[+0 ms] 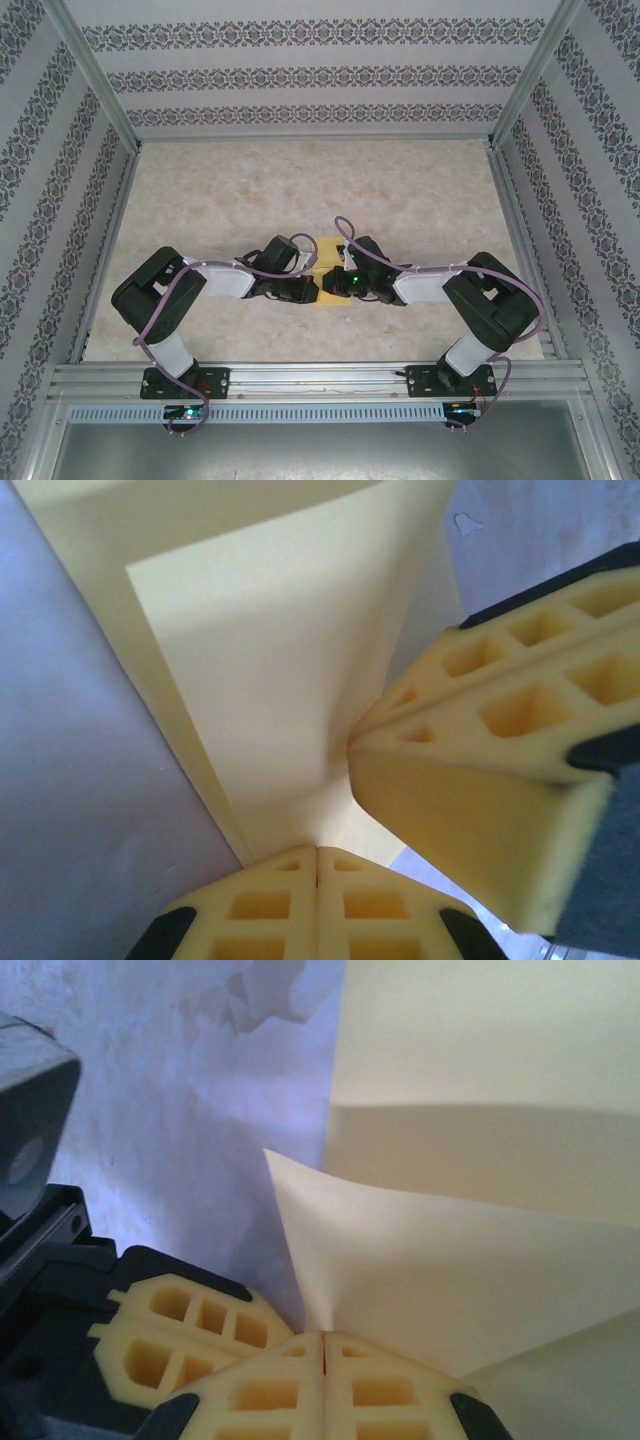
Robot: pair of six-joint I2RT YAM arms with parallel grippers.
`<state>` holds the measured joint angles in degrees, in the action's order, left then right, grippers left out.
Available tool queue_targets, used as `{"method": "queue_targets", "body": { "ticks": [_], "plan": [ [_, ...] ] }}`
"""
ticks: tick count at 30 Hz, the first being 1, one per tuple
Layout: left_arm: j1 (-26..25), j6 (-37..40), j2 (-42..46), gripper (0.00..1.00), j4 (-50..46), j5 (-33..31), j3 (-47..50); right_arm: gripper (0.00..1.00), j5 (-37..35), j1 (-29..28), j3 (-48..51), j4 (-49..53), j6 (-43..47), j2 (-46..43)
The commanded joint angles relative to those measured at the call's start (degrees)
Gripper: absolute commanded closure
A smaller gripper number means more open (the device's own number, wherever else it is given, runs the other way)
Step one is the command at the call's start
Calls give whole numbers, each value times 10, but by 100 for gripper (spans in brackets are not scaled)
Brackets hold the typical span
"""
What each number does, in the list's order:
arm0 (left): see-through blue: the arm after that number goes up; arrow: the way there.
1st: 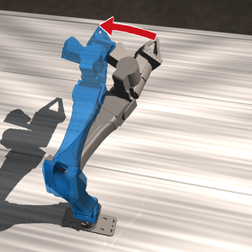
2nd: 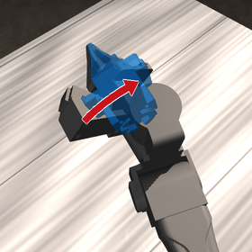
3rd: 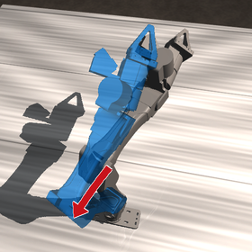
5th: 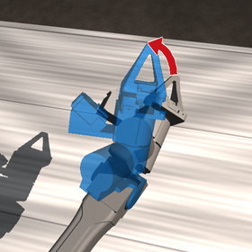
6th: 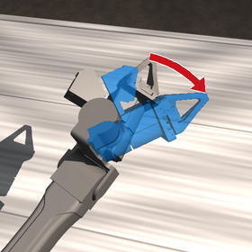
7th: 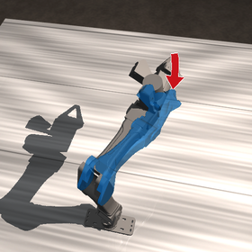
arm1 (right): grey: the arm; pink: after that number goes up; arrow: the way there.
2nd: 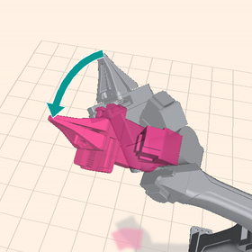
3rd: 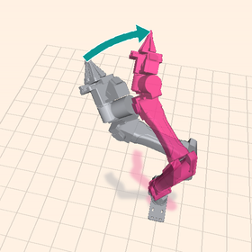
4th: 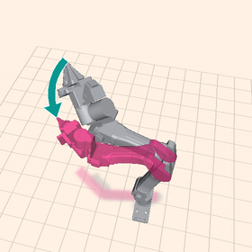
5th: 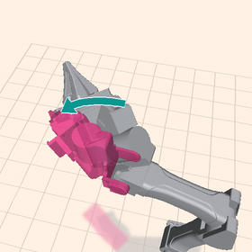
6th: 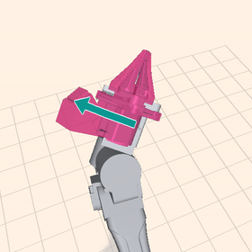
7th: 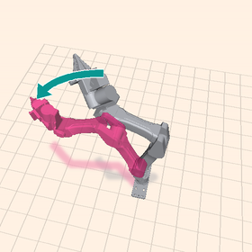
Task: Fold a paper plane with a square sheet of paper (fold left side to right side)
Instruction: Fold the triangle a second time at the center of the table.
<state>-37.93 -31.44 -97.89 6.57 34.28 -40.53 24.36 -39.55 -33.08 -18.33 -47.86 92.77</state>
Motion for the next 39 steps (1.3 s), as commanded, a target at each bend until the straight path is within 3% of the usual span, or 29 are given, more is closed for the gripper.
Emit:
{"method": "queue_targets", "body": {
  "ticks": [1,14,39],
  "plan": [
    [-8,16,-26,99,-46,-44,3,100,-17,-7,-3,-10,0,12],
    [-8,-1,-29,99,-87,-65,-2,100,-70,-3,-11,58,50,21],
    [-8,-4,-32,100,-97,-69,7,100,-63,72,-25,84,99,32]
  ]
}}
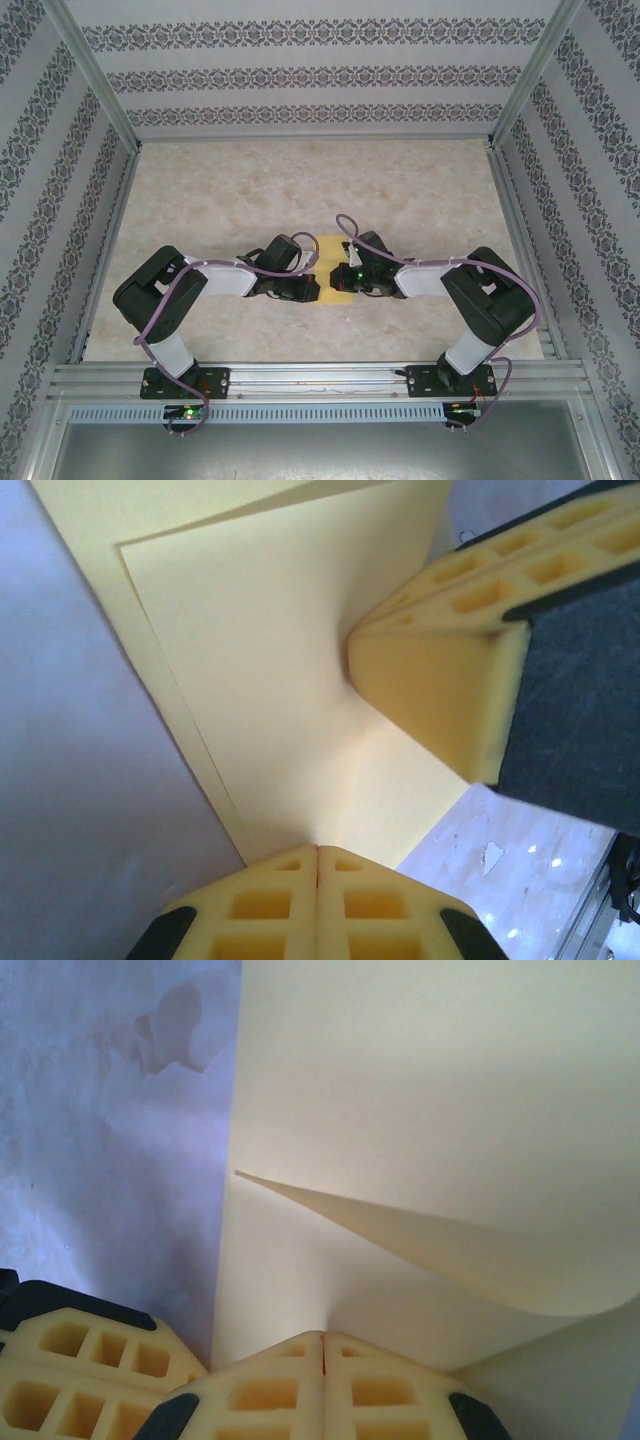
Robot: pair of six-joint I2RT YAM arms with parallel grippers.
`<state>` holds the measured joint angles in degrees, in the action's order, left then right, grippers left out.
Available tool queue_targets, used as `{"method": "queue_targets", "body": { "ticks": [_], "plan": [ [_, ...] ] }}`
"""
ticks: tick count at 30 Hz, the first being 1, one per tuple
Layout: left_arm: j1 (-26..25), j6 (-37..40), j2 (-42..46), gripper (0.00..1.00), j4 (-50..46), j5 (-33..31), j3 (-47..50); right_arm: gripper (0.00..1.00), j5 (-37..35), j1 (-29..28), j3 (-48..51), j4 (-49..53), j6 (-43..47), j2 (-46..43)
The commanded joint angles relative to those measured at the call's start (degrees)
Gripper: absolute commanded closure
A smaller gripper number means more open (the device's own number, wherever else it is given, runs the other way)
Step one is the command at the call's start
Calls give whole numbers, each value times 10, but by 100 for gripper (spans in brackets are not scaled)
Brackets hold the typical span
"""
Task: Fold a paper plane with a square sheet of paper (fold left side to right side)
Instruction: Fold the triangle a second time at the center of the table.
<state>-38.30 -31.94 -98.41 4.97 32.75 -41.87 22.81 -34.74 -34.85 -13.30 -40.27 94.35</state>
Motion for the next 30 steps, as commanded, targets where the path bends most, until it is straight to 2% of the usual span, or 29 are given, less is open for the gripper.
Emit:
{"method": "queue_targets", "body": {
  "ticks": [1,17,30],
  "plan": [
    [-5,0,-27,99,-82,-53,20,100,-47,28,-9,36,27,17],
    [-5,-3,-18,99,-81,-52,24,100,-21,106,-36,52,70,36],
    [-5,-12,-13,99,-69,-48,24,100,0,149,-44,40,62,29]
  ]
}}
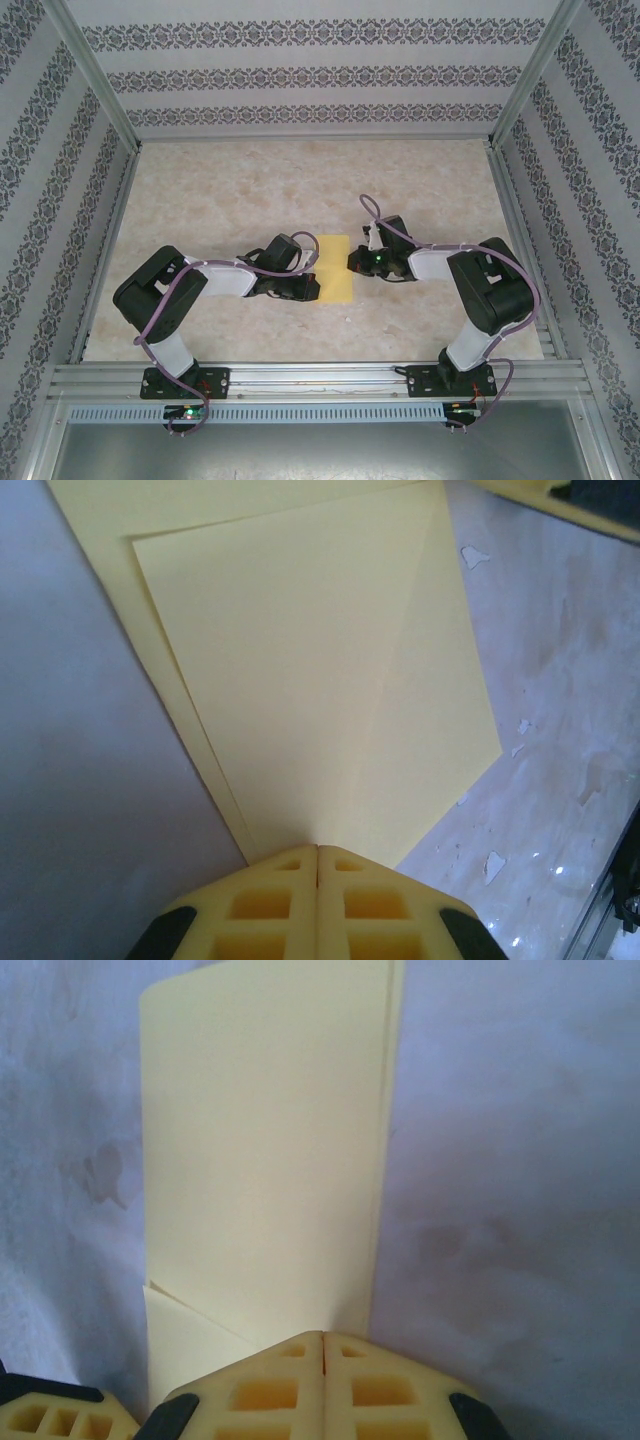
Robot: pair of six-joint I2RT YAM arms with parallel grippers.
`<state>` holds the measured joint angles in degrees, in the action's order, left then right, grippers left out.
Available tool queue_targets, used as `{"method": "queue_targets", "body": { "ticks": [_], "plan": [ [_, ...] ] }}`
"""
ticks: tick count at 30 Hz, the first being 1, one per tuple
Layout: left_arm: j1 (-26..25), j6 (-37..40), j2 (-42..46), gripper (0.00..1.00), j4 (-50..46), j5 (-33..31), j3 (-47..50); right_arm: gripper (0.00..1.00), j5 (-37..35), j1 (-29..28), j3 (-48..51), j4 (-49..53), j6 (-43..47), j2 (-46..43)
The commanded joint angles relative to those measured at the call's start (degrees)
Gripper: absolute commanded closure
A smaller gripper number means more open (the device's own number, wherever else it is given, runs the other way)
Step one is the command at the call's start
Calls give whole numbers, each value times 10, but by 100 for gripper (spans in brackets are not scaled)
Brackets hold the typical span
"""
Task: Fold a paper plane with a square sheet of paper (fold left side to right side)
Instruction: Fold the triangle a second time at the center of the table.
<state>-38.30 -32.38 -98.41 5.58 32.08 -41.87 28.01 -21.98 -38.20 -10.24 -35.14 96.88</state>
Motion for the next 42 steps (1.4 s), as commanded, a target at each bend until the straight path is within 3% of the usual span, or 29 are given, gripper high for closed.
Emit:
{"method": "queue_targets", "body": {
  "ticks": [1,8,12,20,27,42],
  "plan": [
    [-5,-8,-12,99,-75,-41,23,100,-48,24,-13,11,10,-3],
    [-7,-15,-6,99,-65,-33,19,100,-16,21,-7,30,-9,-81],
    [-7,-19,-6,99,-57,-30,18,100,6,-13,13,6,-47,-100],
    [-8,-24,-9,99,-48,-26,14,100,-8,-82,11,-36,-90,-61],
    [-8,-28,-6,99,-44,-22,7,100,-15,-81,4,-37,-84,-4],
    [-8,-14,46,99,-95,-10,-57,100,-10,-66,48,-36,-87,17]
  ]
}}
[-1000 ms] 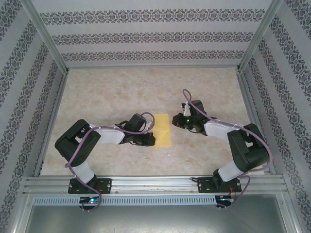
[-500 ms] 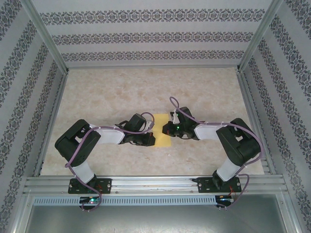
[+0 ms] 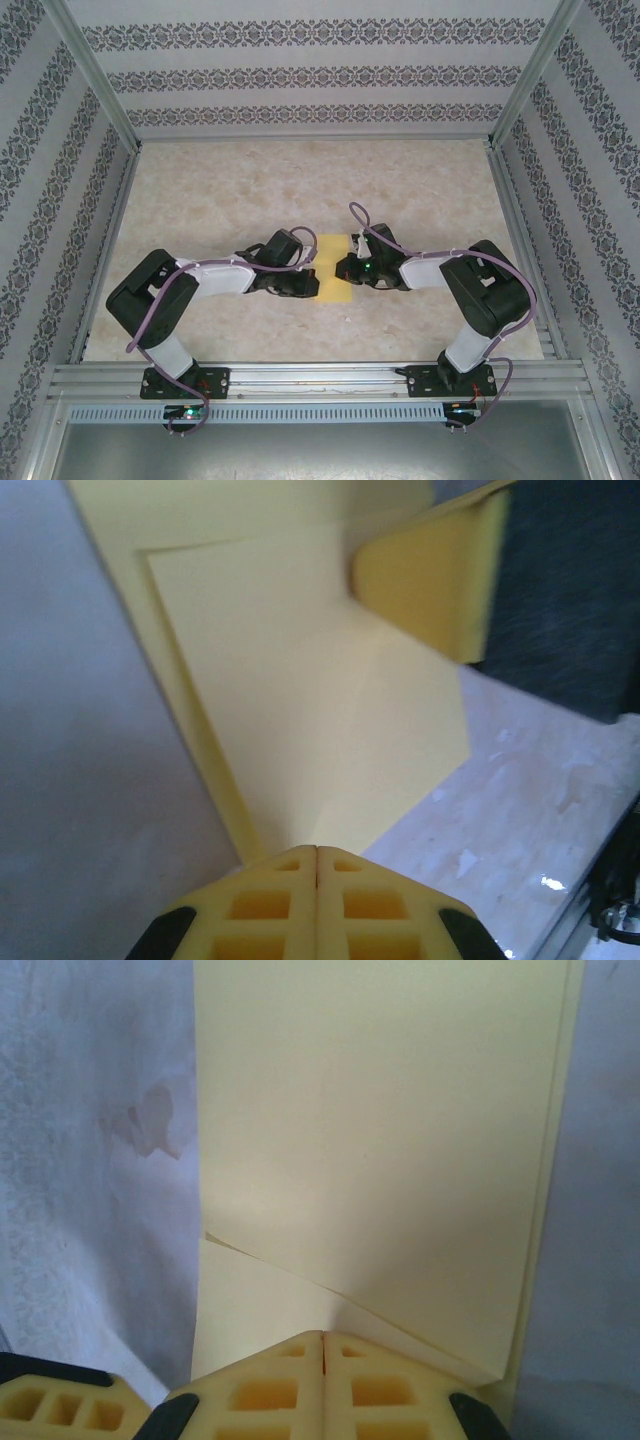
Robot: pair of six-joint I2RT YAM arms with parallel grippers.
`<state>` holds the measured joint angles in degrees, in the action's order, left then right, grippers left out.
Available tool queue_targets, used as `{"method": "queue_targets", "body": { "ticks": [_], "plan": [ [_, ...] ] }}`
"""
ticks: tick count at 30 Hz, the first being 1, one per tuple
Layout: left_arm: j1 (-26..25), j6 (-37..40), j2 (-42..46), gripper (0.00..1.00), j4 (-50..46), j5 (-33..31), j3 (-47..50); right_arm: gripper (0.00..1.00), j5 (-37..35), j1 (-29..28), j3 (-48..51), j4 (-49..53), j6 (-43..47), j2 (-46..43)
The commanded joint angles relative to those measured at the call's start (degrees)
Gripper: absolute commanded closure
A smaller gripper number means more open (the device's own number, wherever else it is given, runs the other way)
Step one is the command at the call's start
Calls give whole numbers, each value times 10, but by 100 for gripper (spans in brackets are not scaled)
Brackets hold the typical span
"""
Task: Fold a paper plane with a square sheet of paper (fold left side to right side)
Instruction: Fold the triangle a second time at the center of the table.
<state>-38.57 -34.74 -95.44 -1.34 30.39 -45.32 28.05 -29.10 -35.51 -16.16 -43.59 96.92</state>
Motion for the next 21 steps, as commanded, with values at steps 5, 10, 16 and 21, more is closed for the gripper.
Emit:
{"method": "queue_targets", "body": {
  "ticks": [5,10,16,21],
  "plan": [
    [-6,7,-7,99,-7,37,-45,100,-8,5,28,10,-13,19],
    [-10,9,-44,99,5,62,-70,100,-9,3,30,3,-18,20],
    [-11,14,-77,99,10,63,-83,100,-9,2,30,2,-17,23],
    [-11,16,-93,99,14,53,-87,100,-9,1,30,3,-14,25]
  ]
}}
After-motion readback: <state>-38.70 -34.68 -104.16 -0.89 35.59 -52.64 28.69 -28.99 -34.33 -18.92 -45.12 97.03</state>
